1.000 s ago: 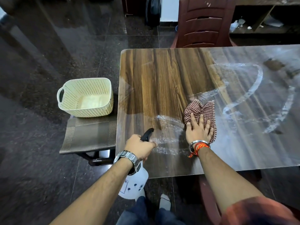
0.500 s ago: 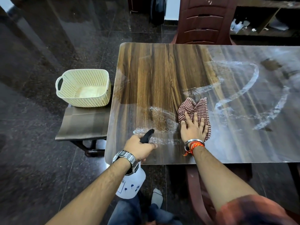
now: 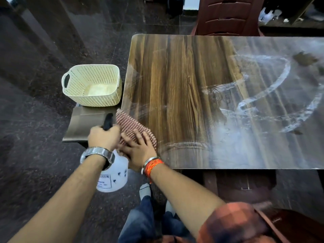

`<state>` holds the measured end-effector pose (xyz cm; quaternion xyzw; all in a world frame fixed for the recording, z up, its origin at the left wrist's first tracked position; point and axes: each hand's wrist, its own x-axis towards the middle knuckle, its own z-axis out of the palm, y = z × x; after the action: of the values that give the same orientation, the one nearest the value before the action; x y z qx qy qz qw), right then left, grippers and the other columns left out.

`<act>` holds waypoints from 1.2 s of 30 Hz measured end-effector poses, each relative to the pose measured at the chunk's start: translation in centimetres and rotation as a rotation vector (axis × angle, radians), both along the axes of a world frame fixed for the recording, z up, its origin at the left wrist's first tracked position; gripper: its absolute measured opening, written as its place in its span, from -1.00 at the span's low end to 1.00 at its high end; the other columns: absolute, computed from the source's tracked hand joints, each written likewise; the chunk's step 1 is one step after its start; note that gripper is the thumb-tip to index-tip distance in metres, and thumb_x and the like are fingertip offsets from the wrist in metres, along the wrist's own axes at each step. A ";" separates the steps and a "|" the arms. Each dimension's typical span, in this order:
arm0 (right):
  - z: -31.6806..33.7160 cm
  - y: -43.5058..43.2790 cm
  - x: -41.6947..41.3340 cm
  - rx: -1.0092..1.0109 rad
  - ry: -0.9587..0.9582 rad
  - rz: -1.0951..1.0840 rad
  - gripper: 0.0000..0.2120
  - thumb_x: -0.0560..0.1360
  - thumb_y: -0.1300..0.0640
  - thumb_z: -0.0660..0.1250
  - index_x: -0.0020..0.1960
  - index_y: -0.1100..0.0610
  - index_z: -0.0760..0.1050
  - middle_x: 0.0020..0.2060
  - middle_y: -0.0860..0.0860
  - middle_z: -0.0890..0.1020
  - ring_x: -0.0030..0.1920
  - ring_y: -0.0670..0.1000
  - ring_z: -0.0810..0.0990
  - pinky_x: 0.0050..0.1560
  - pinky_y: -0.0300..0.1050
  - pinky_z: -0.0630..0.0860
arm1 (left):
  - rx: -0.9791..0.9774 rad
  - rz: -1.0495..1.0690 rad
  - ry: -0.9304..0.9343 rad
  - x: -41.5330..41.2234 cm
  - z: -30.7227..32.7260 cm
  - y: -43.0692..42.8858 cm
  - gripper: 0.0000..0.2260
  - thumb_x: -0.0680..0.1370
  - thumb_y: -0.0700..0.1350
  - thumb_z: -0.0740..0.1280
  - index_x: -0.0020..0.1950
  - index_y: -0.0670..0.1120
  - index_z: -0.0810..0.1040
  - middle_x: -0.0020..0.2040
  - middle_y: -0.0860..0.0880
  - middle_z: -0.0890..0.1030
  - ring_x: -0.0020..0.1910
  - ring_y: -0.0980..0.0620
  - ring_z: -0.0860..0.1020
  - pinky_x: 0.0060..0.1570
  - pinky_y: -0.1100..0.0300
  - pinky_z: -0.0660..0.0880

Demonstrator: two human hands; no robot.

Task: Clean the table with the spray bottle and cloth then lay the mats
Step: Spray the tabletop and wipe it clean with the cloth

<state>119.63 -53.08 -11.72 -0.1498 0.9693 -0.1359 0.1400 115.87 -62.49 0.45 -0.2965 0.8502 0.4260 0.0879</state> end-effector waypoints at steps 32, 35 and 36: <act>-0.3 -0.3 4.4 -0.123 0.004 -0.351 -0.45 0.49 -0.17 -0.15 0.47 -0.26 0.12 0.55 -0.12 0.02 0.53 0.13 -0.14 0.46 0.15 -0.27 | 0.078 -0.121 -0.013 -1.4 0.4 0.6 -0.74 0.30 0.02 0.43 -0.24 -0.17 0.69 -0.33 -0.10 0.72 -0.42 -0.14 0.58 -0.15 -0.09 0.67; -0.5 1.9 1.8 -0.067 0.107 -0.591 -0.49 0.48 -0.13 0.05 0.44 -0.29 0.20 0.51 -0.08 0.22 0.50 0.18 0.11 0.46 0.19 -0.07 | 0.152 -0.191 -0.071 -1.5 0.3 0.6 -0.78 0.38 -0.03 0.47 -0.31 -0.18 0.60 -0.47 -0.08 0.61 -0.60 -0.05 0.45 -0.35 0.04 0.49; -0.8 2.5 0.8 -0.054 0.141 -0.671 -0.49 0.46 -0.13 0.06 0.42 -0.29 0.24 0.48 -0.07 0.28 0.48 0.19 0.19 0.45 0.21 0.03 | 0.159 -0.194 -0.081 -1.8 0.1 0.5 -0.76 0.39 -0.04 0.47 -0.34 -0.16 0.55 -0.53 -0.07 0.53 -0.62 -0.04 0.42 -0.36 0.07 0.45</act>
<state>120.47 -50.54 -12.48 0.1647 0.9678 -0.1894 0.0162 114.10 -61.95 0.54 -0.2222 0.8342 0.4691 0.1862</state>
